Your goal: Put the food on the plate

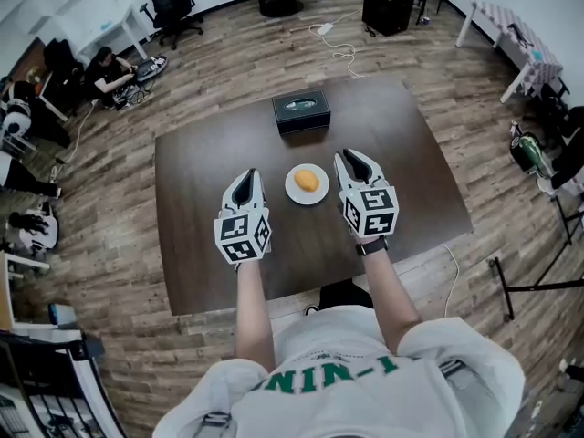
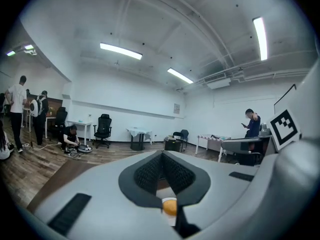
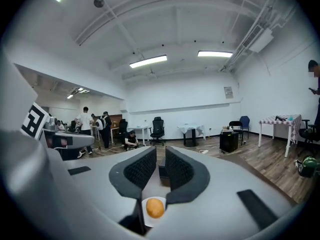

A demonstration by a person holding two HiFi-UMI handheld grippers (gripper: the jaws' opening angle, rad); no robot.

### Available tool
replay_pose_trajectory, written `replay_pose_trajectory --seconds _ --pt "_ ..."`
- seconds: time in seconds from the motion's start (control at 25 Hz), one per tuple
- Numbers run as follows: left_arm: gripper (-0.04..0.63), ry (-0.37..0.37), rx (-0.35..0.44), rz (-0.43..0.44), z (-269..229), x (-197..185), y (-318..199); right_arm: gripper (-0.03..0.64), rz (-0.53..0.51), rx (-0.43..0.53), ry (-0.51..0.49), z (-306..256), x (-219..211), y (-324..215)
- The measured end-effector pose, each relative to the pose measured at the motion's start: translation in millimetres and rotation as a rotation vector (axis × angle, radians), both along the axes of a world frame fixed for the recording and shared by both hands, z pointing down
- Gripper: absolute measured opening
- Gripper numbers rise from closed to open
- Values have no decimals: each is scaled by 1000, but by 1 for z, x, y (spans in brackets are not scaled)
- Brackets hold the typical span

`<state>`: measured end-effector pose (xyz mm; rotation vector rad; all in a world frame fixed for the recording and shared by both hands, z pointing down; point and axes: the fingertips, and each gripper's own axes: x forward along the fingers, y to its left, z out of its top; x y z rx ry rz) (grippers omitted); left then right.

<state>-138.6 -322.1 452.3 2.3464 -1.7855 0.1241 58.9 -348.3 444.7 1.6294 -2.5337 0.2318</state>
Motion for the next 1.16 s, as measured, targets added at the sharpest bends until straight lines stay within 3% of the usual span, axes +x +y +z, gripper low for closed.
replay_pose_trajectory --seconds 0.2,0.8,1.16 --pt "11 -16 55 -6 -31 -8 22 17 20 51 7 -32 -3 21" --pt "11 -22 115 -4 -53 -15 59 17 0 101 -25 -56 -9 62" --pt "11 -30 114 37 -44 2 47 17 -70 138 23 -57 -22 61"
